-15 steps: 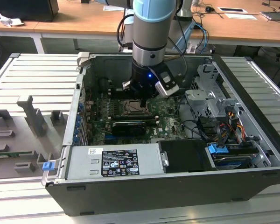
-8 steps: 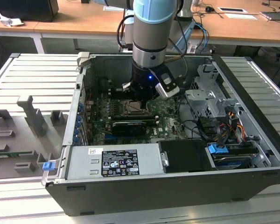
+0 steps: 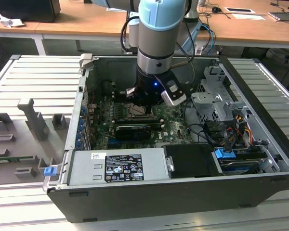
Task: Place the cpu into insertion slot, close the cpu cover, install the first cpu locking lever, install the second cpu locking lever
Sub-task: 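Install the second cpu locking lever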
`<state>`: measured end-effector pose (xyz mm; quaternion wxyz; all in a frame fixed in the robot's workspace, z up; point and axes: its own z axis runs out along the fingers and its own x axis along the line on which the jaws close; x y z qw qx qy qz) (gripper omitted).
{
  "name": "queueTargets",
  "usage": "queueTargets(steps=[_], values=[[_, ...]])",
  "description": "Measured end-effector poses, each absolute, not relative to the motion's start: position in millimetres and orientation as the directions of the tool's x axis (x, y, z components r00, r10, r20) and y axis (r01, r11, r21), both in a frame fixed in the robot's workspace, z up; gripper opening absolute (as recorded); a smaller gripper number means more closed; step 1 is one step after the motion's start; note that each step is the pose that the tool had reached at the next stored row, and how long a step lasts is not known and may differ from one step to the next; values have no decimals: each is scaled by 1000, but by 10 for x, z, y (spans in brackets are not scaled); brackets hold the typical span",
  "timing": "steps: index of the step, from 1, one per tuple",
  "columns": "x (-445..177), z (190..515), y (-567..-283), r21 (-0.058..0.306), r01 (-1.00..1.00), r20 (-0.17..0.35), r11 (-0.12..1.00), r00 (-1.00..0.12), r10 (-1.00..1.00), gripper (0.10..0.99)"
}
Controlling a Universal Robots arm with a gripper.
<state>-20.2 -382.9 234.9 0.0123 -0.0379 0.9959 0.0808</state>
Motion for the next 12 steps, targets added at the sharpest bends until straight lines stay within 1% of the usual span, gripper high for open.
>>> queueTargets(steps=[1, 7, 12], values=[[-211, 2349, -3836, 165, -77, -31, 983, -997, -73, 106], [-440, 2343, -3882, 167, -78, -31, 983, -997, -73, 106], [-501, 2249, -3882, 169, -77, -31, 983, -997, -73, 106]])
